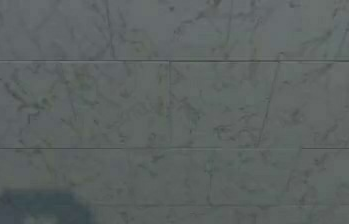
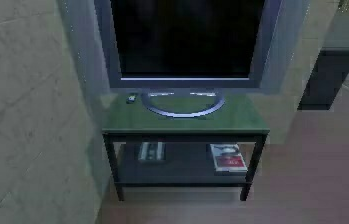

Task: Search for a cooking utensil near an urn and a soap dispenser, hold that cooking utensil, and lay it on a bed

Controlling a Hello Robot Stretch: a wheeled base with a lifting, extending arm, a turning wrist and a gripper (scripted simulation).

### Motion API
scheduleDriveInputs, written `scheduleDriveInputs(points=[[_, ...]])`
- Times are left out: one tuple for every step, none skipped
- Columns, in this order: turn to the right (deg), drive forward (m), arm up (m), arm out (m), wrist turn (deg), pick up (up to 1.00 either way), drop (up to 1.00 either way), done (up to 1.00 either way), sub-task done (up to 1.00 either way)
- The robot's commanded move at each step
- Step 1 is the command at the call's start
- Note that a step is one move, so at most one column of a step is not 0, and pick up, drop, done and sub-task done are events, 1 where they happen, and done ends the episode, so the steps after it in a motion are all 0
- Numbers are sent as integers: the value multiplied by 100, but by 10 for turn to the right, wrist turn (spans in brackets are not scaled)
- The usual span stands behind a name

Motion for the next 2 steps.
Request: scheduleDriveInputs(points=[[-450, 0, 0, 0, 0, 0, 0, 0, 0], [-420, 0, 0, 0, 0, 0, 0, 0, 0]])
